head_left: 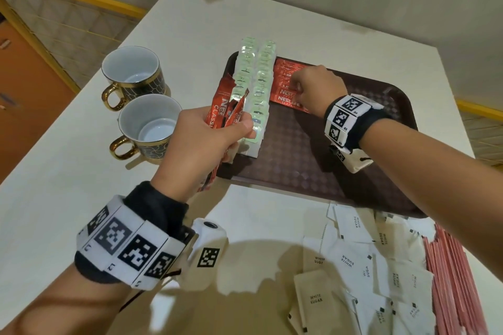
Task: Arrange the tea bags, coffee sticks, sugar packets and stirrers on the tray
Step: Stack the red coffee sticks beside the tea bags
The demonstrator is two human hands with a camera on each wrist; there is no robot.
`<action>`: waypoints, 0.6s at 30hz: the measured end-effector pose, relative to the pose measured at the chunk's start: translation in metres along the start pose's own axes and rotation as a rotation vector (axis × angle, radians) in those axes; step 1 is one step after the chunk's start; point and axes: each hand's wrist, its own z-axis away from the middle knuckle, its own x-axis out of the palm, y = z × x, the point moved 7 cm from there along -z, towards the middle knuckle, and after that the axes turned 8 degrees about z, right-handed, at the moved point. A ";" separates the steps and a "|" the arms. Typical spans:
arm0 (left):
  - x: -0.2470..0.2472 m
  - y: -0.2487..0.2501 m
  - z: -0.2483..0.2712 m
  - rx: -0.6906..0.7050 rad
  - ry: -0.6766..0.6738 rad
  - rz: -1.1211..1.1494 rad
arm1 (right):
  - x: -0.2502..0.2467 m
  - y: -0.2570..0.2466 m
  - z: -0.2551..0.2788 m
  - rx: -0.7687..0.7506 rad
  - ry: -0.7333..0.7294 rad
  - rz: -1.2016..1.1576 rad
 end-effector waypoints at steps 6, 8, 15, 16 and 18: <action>-0.003 -0.003 0.001 0.004 0.015 -0.001 | -0.007 0.001 0.002 0.020 0.072 0.004; -0.005 -0.004 0.001 0.005 0.025 -0.016 | -0.010 0.001 0.003 0.017 0.079 -0.009; -0.011 -0.004 0.004 0.008 0.059 -0.037 | 0.007 0.000 0.011 0.017 -0.071 0.020; -0.012 -0.004 0.004 0.007 0.062 -0.040 | 0.009 0.001 0.012 0.027 -0.077 0.006; -0.013 -0.005 0.005 0.005 0.067 -0.042 | 0.011 0.003 0.012 0.055 -0.099 -0.039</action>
